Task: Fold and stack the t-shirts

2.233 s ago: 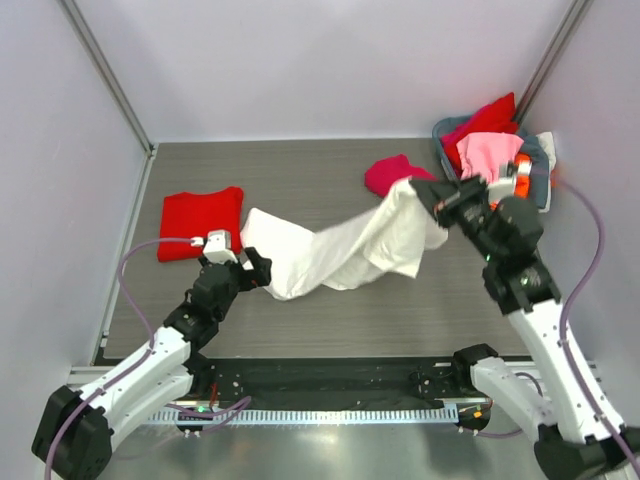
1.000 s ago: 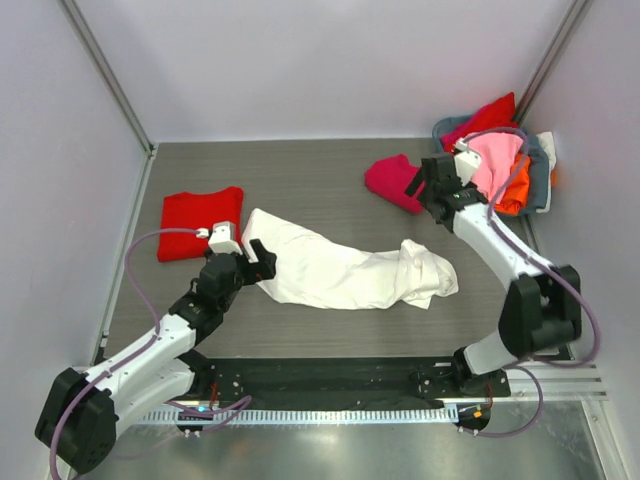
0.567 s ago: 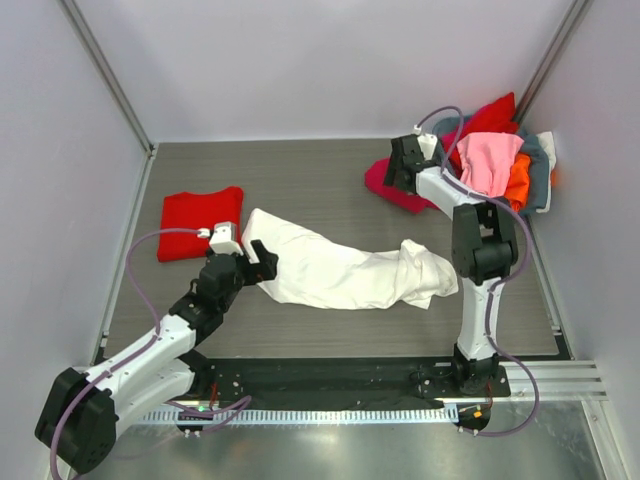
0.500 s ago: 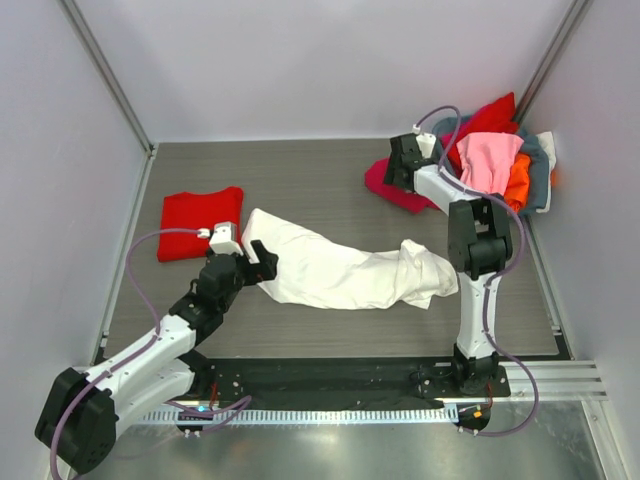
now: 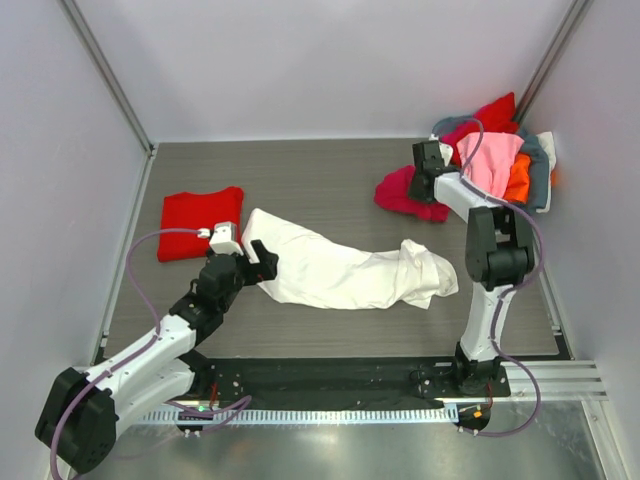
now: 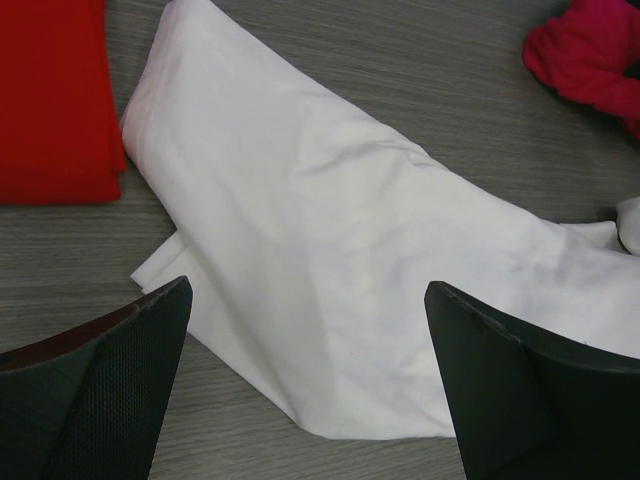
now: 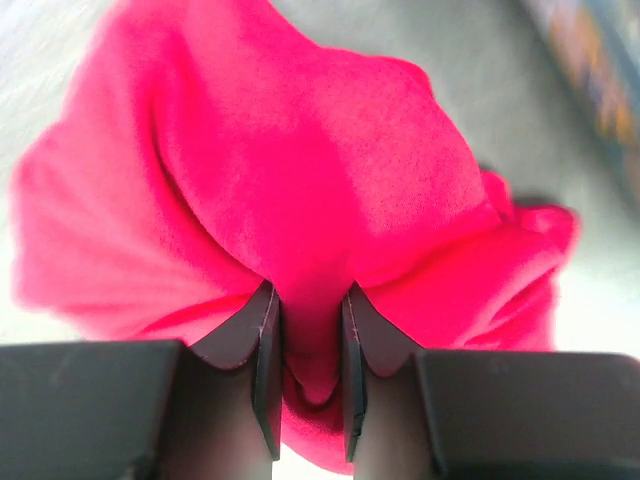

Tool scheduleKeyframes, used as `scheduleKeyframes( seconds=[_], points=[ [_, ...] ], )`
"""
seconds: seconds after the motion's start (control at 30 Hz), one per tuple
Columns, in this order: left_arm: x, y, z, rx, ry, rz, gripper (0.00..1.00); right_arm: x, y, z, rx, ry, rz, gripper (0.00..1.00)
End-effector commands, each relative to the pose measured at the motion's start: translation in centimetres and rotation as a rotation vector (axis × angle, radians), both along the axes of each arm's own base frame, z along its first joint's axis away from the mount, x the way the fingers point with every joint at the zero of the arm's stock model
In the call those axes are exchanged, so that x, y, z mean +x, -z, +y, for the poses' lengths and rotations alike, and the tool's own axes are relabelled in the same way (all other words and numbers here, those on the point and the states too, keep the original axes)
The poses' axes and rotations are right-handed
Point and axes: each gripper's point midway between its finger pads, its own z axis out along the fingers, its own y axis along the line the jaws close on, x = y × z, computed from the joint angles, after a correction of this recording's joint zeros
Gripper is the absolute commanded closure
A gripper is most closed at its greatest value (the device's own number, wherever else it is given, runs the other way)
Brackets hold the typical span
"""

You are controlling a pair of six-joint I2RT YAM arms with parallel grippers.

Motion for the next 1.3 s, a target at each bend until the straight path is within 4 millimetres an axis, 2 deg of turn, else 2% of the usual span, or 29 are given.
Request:
scheduleKeyframes(
  seconds=[0.0,0.03,0.07,0.1,0.2,0.23,0.27,0.3,0.4,0.43,0.47,0.5,0.53,0.6,0.67,0.7,0.73,0.77,0.8,0.83,0.87,0.9,0.93,0.97,1.0,1.07,1.13,1.23,1.27],
  points=[
    [0.4,-1.0,-0.1,-0.009,-0.003,-0.046,0.00,-1.3,-10.5,4.1,0.088,-0.170,-0.208,0.96],
    [0.4,-1.0,0.0,-0.009,-0.004,-0.046,0.00,-1.7,-11.4,3.8,0.083,-0.163,-0.224,0.97],
    [0.4,-1.1,0.0,-0.010,-0.004,-0.047,0.00,-2.1,-14.0,3.1,0.074,-0.141,-0.275,0.99],
    [0.4,-1.0,0.0,-0.010,-0.004,-0.047,0.00,-2.0,-15.2,2.0,0.075,-0.118,-0.300,0.99],
    [0.4,-1.0,0.0,-0.005,-0.006,-0.047,0.00,-1.8,-20.9,0.2,0.112,-0.077,-0.414,0.99],
    [0.4,-1.0,0.1,-0.006,-0.007,-0.048,0.00,-1.3,-23.7,-1.5,0.114,-0.038,-0.475,0.99],
    [0.4,-1.0,0.1,-0.005,-0.009,-0.047,0.00,-1.1,-24.9,-2.4,0.122,0.003,-0.503,0.99],
    [0.5,-1.0,0.1,-0.002,-0.010,-0.047,0.00,-0.9,-27.4,-4.4,0.098,0.079,-0.560,0.99],
    [0.4,-0.9,0.2,-0.002,-0.011,-0.047,0.00,-0.8,-30.6,-11.1,0.071,0.320,-0.649,0.99],
    [0.4,-1.0,0.1,-0.005,-0.010,-0.049,0.00,-0.7,-31.1,-13.3,0.073,0.372,-0.666,0.81],
    [0.4,-1.0,0.1,-0.002,-0.008,-0.050,0.00,-0.3,-30.9,-13.8,0.084,0.384,-0.651,0.49],
    [0.4,-1.0,0.0,-0.004,-0.007,-0.049,0.00,0.1,-33.7,-13.9,0.108,0.375,-0.700,0.01],
    [0.4,-0.9,0.0,-0.001,-0.003,-0.045,0.00,1.5,-32.2,-12.7,0.138,0.319,-0.645,0.00],
    [0.5,-0.8,0.0,0.002,-0.003,-0.040,0.00,1.0,-31.7,-10.7,0.153,0.250,-0.568,0.00],
    [0.6,-0.8,0.5,0.008,-0.040,-0.031,0.00,-0.7,-31.7,-8.2,0.166,0.183,-0.546,0.00],
    [0.7,-0.8,0.8,0.015,-0.057,-0.028,0.00,-2.0,-28.9,-7.6,0.163,0.181,-0.481,0.00],
    [0.8,-0.9,1.2,0.015,-0.080,-0.026,0.00,-3.0,-28.2,-7.1,0.168,0.188,-0.472,0.00],
    [0.8,-0.7,1.8,0.016,-0.119,-0.018,0.00,-5.3,-30.4,-6.8,0.162,0.188,-0.533,0.00],
    [0.8,-0.8,2.0,0.012,-0.130,-0.018,0.00,-6.8,-26.6,-6.4,0.153,0.180,-0.460,0.00],
    [0.7,-0.8,2.0,0.006,-0.134,-0.019,0.00,-7.9,-25.8,-6.2,0.156,0.174,-0.455,0.00],
    [0.6,-1.0,2.0,-0.006,-0.135,-0.025,0.00,-9.9,-28.1,-6.0,0.169,0.155,-0.544,0.00],
    [0.4,-1.0,1.9,-0.016,-0.127,-0.028,0.00,-11.3,-23.9,-5.5,0.194,0.154,-0.472,0.00],
    [0.3,-1.2,1.8,-0.027,-0.121,-0.037,0.00,-12.5,-23.4,-5.2,0.230,0.161,-0.478,0.00],
    [0.2,-1.2,1.7,-0.040,-0.116,-0.040,0.00,-14.0,-24.2,-5.0,0.261,0.157,-0.520,0.00],
    [0.1,-1.2,1.7,-0.051,-0.114,-0.042,0.00,-15.4,-21.1,-5.1,0.267,0.160,-0.465,0.02],
    [-0.1,-0.7,1.6,-0.058,-0.115,-0.018,0.00,-17.0,-19.6,-4.2,0.306,0.137,-0.448,0.10],
    [-0.1,-0.7,1.4,-0.086,-0.129,0.012,0.00,-19.0,-17.1,-2.2,0.377,0.063,-0.393,0.12],
    [-0.4,0.0,1.8,-0.091,-0.176,0.085,0.00,-21.6,-12.6,1.1,0.429,-0.046,-0.238,0.12],
    [-1.0,1.1,2.3,-0.060,-0.195,0.138,0.00,-22.5,-11.3,1.8,0.423,-0.068,-0.184,0.09]
  ],
)
